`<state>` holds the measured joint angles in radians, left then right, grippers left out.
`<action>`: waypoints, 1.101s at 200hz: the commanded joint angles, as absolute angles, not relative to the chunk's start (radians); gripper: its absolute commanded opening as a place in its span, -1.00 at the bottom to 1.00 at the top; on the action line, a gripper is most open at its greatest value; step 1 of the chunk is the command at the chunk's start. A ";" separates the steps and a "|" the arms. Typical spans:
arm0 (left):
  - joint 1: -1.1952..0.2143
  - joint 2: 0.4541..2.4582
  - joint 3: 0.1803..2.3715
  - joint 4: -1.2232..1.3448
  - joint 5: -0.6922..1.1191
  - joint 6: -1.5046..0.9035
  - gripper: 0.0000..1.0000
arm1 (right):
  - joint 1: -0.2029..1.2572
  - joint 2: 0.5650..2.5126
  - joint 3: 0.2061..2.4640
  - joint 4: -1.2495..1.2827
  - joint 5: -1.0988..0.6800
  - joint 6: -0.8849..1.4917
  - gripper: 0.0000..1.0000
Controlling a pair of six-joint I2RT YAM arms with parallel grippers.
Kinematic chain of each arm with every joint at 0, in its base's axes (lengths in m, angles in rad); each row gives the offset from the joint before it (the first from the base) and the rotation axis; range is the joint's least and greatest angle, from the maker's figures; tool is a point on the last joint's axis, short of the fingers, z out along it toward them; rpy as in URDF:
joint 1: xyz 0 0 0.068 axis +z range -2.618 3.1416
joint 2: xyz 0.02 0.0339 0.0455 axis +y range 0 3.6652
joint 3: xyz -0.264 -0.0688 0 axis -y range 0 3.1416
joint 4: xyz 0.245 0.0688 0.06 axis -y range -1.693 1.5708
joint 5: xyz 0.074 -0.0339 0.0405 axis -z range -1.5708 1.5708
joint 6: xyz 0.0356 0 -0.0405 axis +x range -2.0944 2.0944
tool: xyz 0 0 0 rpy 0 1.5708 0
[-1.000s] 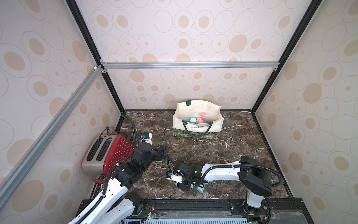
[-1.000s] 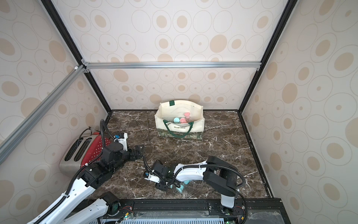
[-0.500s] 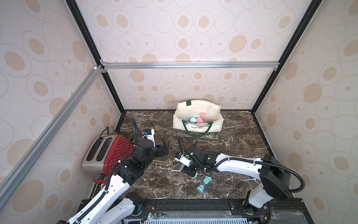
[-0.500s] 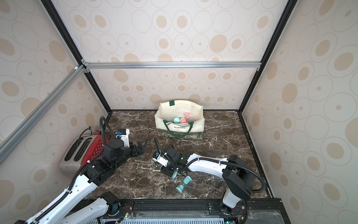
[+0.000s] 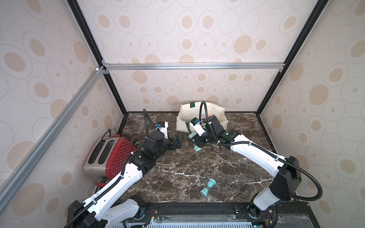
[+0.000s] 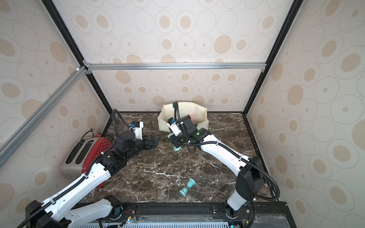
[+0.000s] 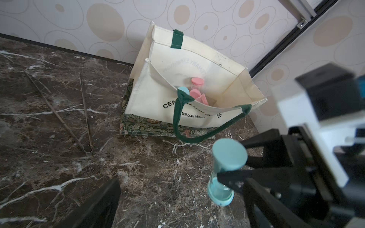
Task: Put the hourglass into the canvas bag
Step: Place the hourglass in the canvas bag.
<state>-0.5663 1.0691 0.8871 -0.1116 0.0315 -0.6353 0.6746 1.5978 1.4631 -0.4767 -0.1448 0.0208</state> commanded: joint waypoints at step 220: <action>-0.563 1.189 1.007 0.080 0.114 -0.719 0.95 | 0.494 2.210 2.084 -0.595 0.157 -0.061 -0.25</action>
<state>-0.5663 1.1770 0.9600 0.0734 0.1059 -0.7116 0.5056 2.2044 2.0979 -0.5533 0.1307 -0.0402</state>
